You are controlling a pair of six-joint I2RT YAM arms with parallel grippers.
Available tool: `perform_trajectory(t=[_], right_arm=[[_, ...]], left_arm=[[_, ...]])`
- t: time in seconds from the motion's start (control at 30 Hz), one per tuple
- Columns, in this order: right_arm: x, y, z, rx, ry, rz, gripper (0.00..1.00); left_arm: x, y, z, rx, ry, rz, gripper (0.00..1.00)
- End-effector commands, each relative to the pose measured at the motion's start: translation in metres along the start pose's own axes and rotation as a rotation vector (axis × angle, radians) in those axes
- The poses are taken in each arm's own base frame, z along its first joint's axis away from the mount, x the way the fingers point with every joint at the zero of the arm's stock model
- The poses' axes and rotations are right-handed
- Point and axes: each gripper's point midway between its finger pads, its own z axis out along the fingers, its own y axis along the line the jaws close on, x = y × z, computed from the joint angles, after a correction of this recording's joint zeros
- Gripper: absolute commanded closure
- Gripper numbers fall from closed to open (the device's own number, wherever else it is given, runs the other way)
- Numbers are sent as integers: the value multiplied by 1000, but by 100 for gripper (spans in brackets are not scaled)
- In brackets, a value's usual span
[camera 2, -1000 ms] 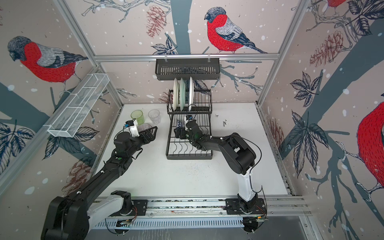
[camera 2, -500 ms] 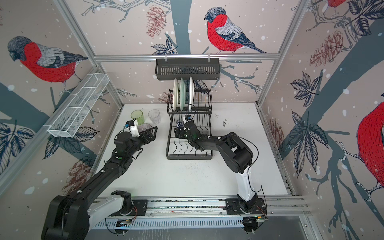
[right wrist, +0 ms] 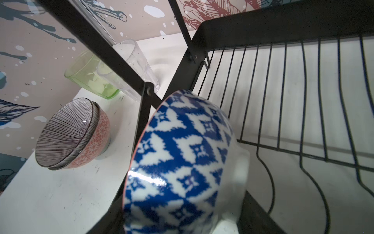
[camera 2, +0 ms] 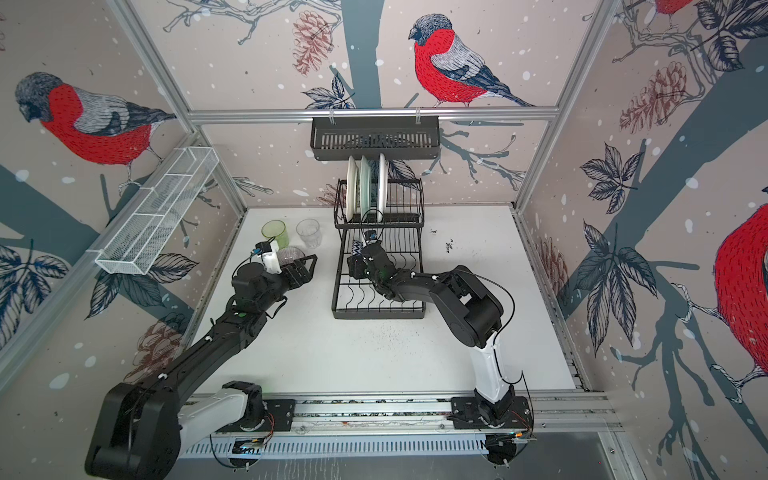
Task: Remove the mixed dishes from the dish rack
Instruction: 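Lower the right gripper onto the blue patterned bowl in the rack, then close the right gripper on the blue patterned bowl and lift it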
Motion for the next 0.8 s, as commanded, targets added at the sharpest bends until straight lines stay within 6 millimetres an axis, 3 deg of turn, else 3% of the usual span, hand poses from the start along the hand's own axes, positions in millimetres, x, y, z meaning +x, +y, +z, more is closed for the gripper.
perform_trajectory(t=[0.0,0.2,0.43,0.77], right_arm=[[-5,1,-1,92,-19,-121,41],[-12,15,-7,113,-35,-168,42],[-22,15,-21,149,-71,-169,44],[-28,23,-48,93,-72,-84,46]], left_arm=[[-9,-8,2,31,-27,15,3],[-7,-8,5,36,-11,13,3],[-7,-7,4,32,-15,15,3],[-6,-9,6,46,-8,14,3]])
